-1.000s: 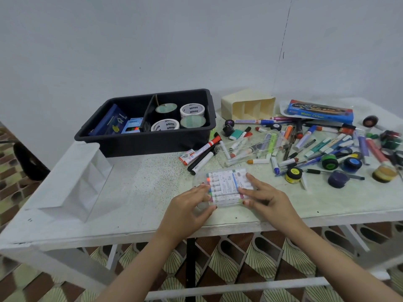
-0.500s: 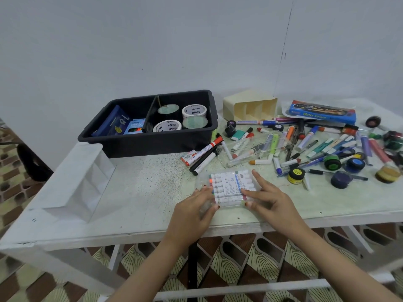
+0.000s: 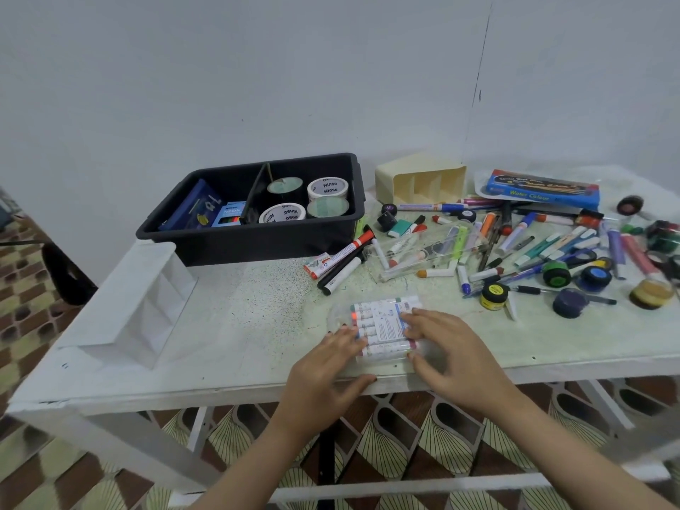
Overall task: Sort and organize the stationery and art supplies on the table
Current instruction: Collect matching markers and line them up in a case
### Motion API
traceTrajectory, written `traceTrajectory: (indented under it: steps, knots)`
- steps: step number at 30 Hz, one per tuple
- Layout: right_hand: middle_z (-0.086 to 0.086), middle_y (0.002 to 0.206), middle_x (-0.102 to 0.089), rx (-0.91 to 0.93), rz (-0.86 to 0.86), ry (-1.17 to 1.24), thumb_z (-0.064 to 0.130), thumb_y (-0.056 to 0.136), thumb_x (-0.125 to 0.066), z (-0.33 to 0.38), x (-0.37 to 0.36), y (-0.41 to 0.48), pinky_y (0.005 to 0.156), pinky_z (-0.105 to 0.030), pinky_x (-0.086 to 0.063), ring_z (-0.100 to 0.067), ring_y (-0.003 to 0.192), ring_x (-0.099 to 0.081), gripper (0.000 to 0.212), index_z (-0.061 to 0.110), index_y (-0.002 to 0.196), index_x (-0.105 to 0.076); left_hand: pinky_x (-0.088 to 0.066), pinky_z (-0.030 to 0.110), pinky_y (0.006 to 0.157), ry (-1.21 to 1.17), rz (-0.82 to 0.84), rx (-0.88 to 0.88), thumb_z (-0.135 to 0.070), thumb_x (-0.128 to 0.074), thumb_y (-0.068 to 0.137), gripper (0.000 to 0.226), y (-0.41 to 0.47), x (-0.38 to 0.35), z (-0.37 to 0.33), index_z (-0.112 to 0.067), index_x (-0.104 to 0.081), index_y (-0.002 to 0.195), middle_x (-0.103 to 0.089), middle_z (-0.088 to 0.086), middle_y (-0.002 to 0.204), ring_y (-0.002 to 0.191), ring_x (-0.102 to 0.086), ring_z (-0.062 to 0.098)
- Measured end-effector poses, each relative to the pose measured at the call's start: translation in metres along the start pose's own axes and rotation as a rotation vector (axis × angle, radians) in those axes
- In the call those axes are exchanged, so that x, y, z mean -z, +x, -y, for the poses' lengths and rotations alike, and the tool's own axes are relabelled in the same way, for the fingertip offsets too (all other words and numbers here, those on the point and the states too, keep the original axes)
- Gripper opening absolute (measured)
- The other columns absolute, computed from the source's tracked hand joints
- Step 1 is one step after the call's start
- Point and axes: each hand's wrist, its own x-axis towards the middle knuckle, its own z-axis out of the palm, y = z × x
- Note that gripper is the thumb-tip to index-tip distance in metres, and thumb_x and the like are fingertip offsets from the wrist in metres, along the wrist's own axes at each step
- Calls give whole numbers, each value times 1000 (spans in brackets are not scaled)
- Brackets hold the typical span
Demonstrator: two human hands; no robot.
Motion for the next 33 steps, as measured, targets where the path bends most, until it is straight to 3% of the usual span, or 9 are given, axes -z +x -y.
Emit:
traceTrajectory:
  steps: [7,12,17,21,24,29,31,33]
  knots:
    - [12,139,-47,140,168,-236,51,87,-51,-2,9,-16,112,-37,-20,-5,132,-37,49,36,133,-41,-47,29,98,35,-73,-30,-33,-63,83,36,-6,-2,-8,-11,-69,111,-65,4,120,117,-57,11]
    - [3,136,-52,258,187,-341,43,89,-47,-6,20,-14,108,-36,-26,-15,124,-49,53,36,140,-35,-46,23,99,32,-84,-63,-32,-64,84,34,-6,6,-19,-11,-68,111,-64,3,121,116,-58,11]
    - [-9,116,-64,460,20,-277,34,98,-42,2,33,5,85,-27,-44,-20,102,-57,35,31,133,-47,-46,23,98,-36,-121,-17,-27,-64,87,39,7,19,-29,-15,-57,123,-61,-1,124,118,-54,8]
    - [-12,104,-66,516,-17,-235,36,102,-38,9,34,28,65,-27,-49,-22,81,-62,33,33,133,-47,-41,19,100,-94,-129,74,-26,-58,89,45,23,32,-27,-25,-49,133,-53,-2,132,124,-48,8]
    - [-7,103,-63,474,-2,-133,33,101,-39,13,26,46,55,-26,-48,-19,74,-59,34,38,134,-47,-41,19,100,-145,-170,104,-24,-60,88,40,38,47,-13,-25,-55,128,-53,-1,130,123,-49,9]
    - [5,94,-55,242,20,121,47,97,-37,28,3,89,64,-22,-46,-8,78,-53,38,49,134,-43,-43,22,98,-184,-191,96,-23,-63,85,39,68,76,30,-22,-60,124,-57,-4,126,120,-52,8]
    - [8,87,-58,158,50,244,47,93,-46,38,-5,117,65,-21,-44,-9,77,-54,38,49,131,-48,-39,16,100,-187,-194,138,-29,-61,85,41,82,92,53,-28,-58,126,-55,-9,130,123,-49,4]
    - [16,86,-65,58,77,373,35,91,-58,51,-12,150,63,-13,-39,-5,74,-57,34,47,123,-57,-36,14,102,-205,-182,176,-33,-54,87,41,96,112,81,-30,-53,128,-53,-14,132,125,-46,1]
